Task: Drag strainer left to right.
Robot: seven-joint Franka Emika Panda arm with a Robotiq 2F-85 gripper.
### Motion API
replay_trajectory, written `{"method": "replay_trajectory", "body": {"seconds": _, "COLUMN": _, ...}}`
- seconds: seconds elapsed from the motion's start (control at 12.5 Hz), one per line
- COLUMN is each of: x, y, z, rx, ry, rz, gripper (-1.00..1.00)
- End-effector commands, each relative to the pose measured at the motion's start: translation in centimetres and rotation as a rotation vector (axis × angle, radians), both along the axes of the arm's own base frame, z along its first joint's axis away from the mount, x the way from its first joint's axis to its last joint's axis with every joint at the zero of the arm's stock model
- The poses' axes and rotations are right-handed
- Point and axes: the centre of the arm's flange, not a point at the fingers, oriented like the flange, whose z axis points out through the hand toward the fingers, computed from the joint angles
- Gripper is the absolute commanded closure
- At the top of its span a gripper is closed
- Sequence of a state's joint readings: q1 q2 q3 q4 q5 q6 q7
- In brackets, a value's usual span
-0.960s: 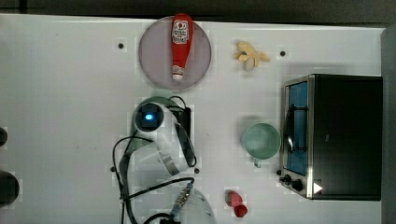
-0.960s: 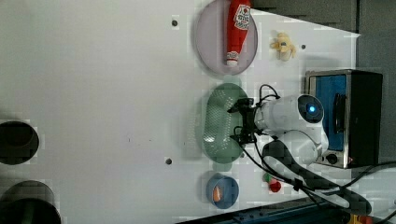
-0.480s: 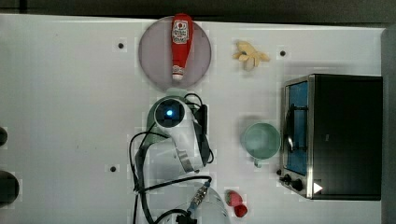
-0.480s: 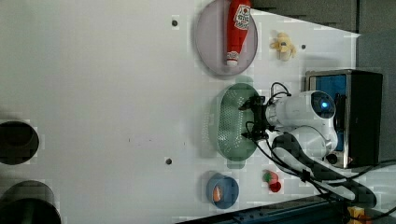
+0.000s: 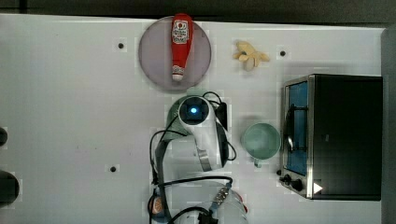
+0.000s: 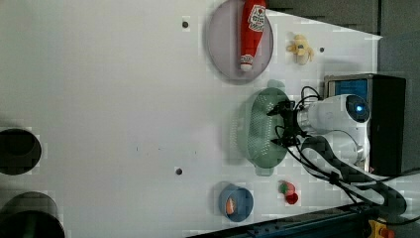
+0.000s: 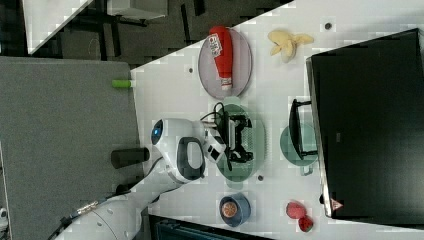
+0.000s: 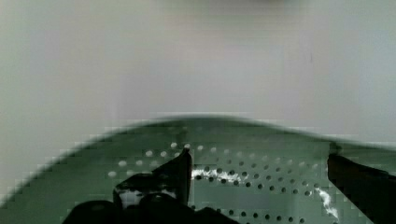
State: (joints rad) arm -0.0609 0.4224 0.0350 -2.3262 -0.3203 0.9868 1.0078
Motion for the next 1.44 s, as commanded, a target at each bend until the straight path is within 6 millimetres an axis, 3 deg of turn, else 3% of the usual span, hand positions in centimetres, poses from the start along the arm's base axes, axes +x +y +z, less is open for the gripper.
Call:
{"method": "replay_trajectory", "body": {"seconds": 0.08, "x": 0.4, "y": -4.7, "z": 1.5, "rx": -0.006, "ry": -0.028, "rz": 0.015, "gripper": -1.00}}
{"method": "replay_trajectory", "body": {"seconds": 0.4, "x": 0.3, "y": -5.8, "z": 1.5, "rx": -0.014, "ry": -0.027, "rz": 0.000, "gripper": -1.00}}
{"method": "replay_trajectory", "body": {"seconds": 0.56, "x": 0.7, "y": -4.1, "z": 2.6, "rx": 0.003, "ry": -0.040, "rz": 0.066, "gripper": -1.00}}
{"method": "replay_trajectory", "body": {"seconds": 0.64, "x": 1.0, "y": -3.1, "z": 4.0, "rx": 0.016, "ry": -0.057, "rz": 0.135, "gripper": -1.00}}
{"method": "replay_trajectory", "body": {"seconds": 0.8, "x": 1.1, "y": -1.3, "z": 8.4, "rx": 0.032, "ry": -0.090, "rz": 0.289, "gripper": -1.00}}
{"method": "replay_trajectory", "body": {"seconds": 1.04, "x": 0.4, "y": -0.4, "z": 17.7, "rx": 0.061, "ry": -0.110, "rz": 0.423, "gripper": -1.00}}
{"method": "replay_trajectory", "body": {"seconds": 1.28, "x": -2.9, "y": -0.6, "z": 28.2, "rx": 0.180, "ry": -0.109, "rz": 0.489, "gripper": -1.00}}
{"method": "replay_trajectory", "body": {"seconds": 1.44, "x": -5.0, "y": -0.8, "z": 35.3, "rx": 0.193, "ry": -0.116, "rz": 0.634, "gripper": -1.00}}
